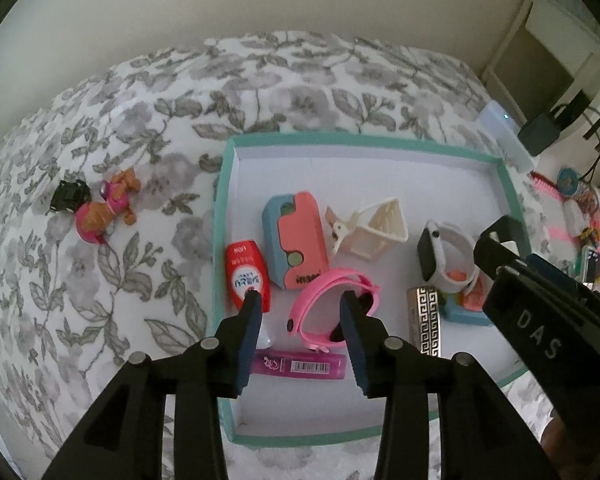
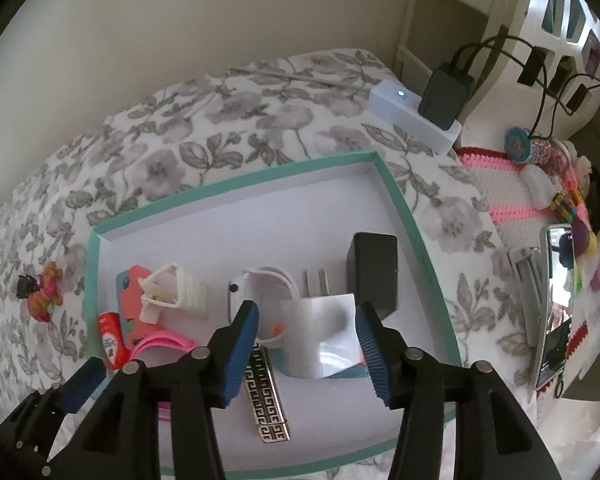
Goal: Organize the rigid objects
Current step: 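Open both tools to release the pink band and white adapter in the tray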
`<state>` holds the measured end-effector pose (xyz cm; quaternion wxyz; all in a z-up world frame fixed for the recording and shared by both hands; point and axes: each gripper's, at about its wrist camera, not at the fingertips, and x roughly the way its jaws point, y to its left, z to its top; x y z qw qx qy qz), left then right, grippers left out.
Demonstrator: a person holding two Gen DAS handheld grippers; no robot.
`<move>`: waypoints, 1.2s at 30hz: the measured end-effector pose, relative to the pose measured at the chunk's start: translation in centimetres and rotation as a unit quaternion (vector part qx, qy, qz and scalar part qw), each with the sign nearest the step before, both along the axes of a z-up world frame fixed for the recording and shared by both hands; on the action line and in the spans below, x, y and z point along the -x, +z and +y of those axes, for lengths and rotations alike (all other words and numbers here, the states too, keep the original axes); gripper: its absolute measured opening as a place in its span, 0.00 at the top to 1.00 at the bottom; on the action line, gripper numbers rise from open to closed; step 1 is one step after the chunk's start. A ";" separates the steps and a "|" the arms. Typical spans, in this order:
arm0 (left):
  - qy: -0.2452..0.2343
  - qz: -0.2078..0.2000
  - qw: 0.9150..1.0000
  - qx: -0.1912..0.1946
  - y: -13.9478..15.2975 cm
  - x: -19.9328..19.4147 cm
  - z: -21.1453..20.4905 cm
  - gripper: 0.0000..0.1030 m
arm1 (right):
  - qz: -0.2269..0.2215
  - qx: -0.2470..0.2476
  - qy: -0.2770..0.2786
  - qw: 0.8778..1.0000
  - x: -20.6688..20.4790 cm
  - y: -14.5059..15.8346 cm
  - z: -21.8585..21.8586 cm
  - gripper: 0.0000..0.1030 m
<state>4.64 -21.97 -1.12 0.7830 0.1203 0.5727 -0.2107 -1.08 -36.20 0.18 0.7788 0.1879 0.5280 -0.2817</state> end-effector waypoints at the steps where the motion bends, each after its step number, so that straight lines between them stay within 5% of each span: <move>1: 0.002 -0.004 1.000 0.003 0.3 0.0 0.1 0.59 | -0.002 0.006 0.001 1.000 0.0 0.3 0.2 0.46; 14: 0.096 -0.059 0.993 0.019 3.5 -2.7 4.5 0.50 | -0.030 0.043 0.022 0.998 -0.5 3.0 2.1 0.46; 17: 0.124 -0.064 0.990 0.023 3.7 -3.4 6.1 0.38 | -0.028 0.039 0.027 0.998 -0.8 2.9 2.5 0.46; 24: 0.171 -0.058 0.983 0.023 3.3 -4.7 8.8 0.29 | -0.021 0.034 0.048 0.998 -1.5 2.4 3.7 0.46; 36: 0.214 -0.054 0.975 0.003 2.0 -5.7 11.1 0.11 | -0.002 0.045 0.098 0.994 -3.2 1.1 7.2 0.28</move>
